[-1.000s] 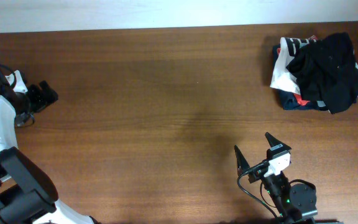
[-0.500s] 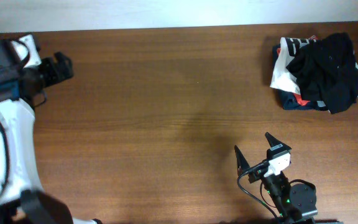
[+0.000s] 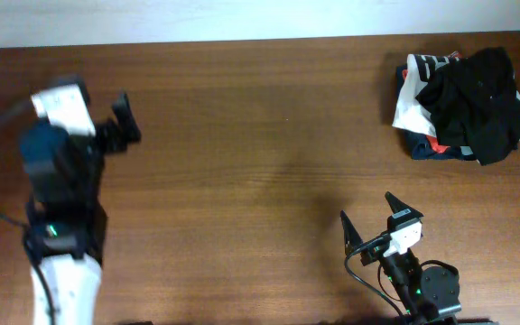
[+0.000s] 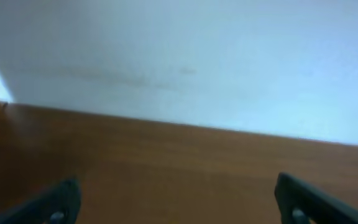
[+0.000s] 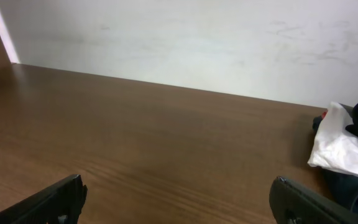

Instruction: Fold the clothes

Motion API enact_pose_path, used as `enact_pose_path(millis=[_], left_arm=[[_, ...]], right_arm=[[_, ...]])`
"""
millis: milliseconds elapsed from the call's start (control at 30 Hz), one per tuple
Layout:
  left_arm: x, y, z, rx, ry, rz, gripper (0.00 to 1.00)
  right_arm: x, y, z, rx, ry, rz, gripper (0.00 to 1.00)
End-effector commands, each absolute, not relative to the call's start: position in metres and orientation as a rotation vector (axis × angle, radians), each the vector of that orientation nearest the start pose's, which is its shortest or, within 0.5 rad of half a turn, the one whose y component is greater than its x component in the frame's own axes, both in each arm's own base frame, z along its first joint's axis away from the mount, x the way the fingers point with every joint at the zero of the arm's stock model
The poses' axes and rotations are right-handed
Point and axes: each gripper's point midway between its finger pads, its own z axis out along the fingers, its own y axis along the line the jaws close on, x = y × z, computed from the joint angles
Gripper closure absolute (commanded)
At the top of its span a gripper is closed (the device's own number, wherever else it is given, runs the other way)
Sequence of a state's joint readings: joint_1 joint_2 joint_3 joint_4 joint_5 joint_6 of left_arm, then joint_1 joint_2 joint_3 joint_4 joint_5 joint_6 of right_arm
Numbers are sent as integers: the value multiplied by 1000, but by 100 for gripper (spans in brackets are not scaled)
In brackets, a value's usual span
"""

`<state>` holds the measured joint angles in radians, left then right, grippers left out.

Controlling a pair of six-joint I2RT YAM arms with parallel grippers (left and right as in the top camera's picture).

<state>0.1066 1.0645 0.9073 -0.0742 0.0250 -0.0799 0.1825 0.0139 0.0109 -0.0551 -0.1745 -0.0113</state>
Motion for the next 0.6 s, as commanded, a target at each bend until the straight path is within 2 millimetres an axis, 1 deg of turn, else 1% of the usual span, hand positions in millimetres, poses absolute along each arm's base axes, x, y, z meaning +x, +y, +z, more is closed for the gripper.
enact_pose_path(millis=[0,67,100,133,233,367,567], left_arm=[[348,29,277,-129,1725,-24,1],[334,28,263,-125,1693,-22,1],[321,28,249,-131,1673,-13,1],[314,28,241,-134,1668,-9,1],[298,27,223,-135,1652,-6,1],[284,25,209,-133,1635,-6,1],[269,24,188,-131,1614,-6,1]], right_arm=[[235,73,160,-285,1613,276,1],[235,73,160,-285,1613,276,1],[235,73,160,-285,1613,276,1],[235,73,160,-285,1613,276,1],[235,73,160,-285,1613,276,1],[235,73,160,-285,1613,276,2],[235,73,160,-285,1613,276,1]])
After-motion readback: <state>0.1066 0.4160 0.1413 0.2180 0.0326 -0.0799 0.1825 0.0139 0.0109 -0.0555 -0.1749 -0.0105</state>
